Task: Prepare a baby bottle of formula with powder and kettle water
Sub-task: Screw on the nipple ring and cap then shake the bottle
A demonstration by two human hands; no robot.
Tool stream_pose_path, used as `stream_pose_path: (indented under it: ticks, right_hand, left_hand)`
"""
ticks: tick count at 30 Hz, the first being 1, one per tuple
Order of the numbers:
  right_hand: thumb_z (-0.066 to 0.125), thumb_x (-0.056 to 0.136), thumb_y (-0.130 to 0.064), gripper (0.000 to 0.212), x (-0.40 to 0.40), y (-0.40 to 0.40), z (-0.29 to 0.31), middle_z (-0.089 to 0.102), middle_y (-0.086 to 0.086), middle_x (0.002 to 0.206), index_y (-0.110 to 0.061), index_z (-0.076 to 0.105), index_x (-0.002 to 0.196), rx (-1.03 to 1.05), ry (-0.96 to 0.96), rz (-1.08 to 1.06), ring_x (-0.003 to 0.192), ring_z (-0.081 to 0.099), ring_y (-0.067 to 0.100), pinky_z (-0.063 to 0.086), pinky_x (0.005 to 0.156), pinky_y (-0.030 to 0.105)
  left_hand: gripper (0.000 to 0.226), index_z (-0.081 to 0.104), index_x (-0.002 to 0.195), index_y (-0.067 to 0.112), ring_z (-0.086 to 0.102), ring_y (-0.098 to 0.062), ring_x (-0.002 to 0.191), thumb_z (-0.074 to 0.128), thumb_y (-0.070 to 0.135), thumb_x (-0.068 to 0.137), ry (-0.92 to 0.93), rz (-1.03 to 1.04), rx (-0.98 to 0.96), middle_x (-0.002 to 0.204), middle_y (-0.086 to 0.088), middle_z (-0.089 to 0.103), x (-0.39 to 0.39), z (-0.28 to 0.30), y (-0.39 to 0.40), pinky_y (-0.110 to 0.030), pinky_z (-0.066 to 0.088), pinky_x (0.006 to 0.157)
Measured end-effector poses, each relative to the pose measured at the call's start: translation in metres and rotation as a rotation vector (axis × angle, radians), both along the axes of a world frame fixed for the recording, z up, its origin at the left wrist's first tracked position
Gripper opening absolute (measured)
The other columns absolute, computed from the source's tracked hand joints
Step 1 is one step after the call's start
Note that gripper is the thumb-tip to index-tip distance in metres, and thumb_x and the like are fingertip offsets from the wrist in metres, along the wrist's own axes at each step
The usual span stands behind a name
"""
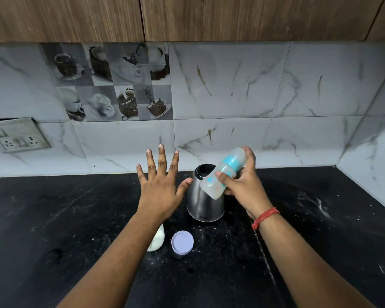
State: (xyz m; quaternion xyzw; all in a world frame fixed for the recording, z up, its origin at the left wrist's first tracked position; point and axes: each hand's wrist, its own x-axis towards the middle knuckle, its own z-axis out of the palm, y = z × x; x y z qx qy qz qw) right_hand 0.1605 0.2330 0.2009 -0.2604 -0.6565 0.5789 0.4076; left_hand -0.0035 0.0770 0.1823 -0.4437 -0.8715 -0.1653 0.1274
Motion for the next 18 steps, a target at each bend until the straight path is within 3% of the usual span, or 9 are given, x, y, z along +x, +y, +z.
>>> stream_pose_path:
  ticks: [3,7,9,11,13,15,18]
  right_hand:
    - [0.078,0.089,-0.018,0.084,0.000,0.002,-0.003,0.064,-0.002,0.112,-0.049,0.021,0.142,-0.059,0.113,-0.125,0.093,0.073,0.019,0.064,0.075,0.048]
    - [0.081,0.085,-0.016,0.087,-0.002,0.001,-0.001,0.064,0.011,0.121,-0.048,0.025,0.144,-0.029,0.040,-0.017,0.098,0.073,0.026,0.063,0.076,0.054]
    - [0.078,0.088,-0.016,0.085,-0.001,0.004,0.002,0.063,0.009,0.121,-0.044,0.022,0.146,-0.087,0.148,-0.094,0.100,0.073,0.025,0.064,0.075,0.051]
    - [0.077,0.089,-0.015,0.084,0.000,0.005,0.009,0.062,0.007,0.119,-0.044,0.022,0.146,-0.081,0.116,-0.036,0.101,0.073,0.027,0.064,0.074,0.050]
    - [0.079,0.087,-0.014,0.083,-0.001,0.004,0.012,0.063,0.011,0.119,-0.045,0.026,0.144,-0.033,0.071,-0.011,0.096,0.074,0.024,0.065,0.071,0.048]
    - [0.076,0.089,-0.012,0.082,-0.002,0.006,0.012,0.062,0.008,0.119,-0.041,0.023,0.145,-0.087,0.181,-0.105,0.091,0.074,0.016,0.064,0.069,0.044]
    - [0.080,0.087,-0.013,0.083,-0.004,0.006,0.014,0.063,0.010,0.116,-0.046,0.027,0.141,-0.090,0.103,-0.026,0.097,0.073,0.027,0.064,0.070,0.048]
  left_hand:
    - [0.082,-0.016,0.161,0.037,-0.036,-0.033,0.151,-0.002,0.078,0.091,0.001,-0.005,0.007,0.164,-0.003,-0.038,0.000,0.001,0.001,-0.066,-0.010,0.123]
    - [0.083,-0.017,0.160,0.037,-0.036,-0.033,0.151,-0.004,0.078,0.090,0.015,-0.001,-0.001,0.164,-0.003,-0.039,-0.001,0.004,0.003,-0.066,-0.009,0.123]
    - [0.084,-0.018,0.160,0.037,-0.036,-0.033,0.151,-0.005,0.079,0.089,0.002,0.003,0.003,0.164,-0.002,-0.040,-0.002,0.005,0.004,-0.066,-0.009,0.123]
    - [0.084,-0.016,0.161,0.036,-0.035,-0.033,0.152,-0.005,0.079,0.089,0.000,0.003,0.011,0.164,-0.002,-0.038,-0.002,0.006,0.005,-0.066,-0.008,0.123]
    - [0.085,-0.016,0.161,0.036,-0.034,-0.033,0.152,-0.006,0.080,0.089,0.007,-0.002,0.010,0.165,-0.002,-0.037,-0.003,0.007,0.004,-0.067,-0.007,0.123]
    - [0.087,-0.017,0.161,0.037,-0.034,-0.033,0.152,-0.011,0.082,0.086,-0.006,-0.002,0.013,0.165,-0.002,-0.037,-0.004,0.007,0.004,-0.066,-0.008,0.123]
    - [0.088,-0.017,0.160,0.037,-0.034,-0.033,0.152,-0.013,0.082,0.085,-0.003,0.002,0.012,0.165,-0.002,-0.037,-0.005,0.008,0.003,-0.066,-0.008,0.123]
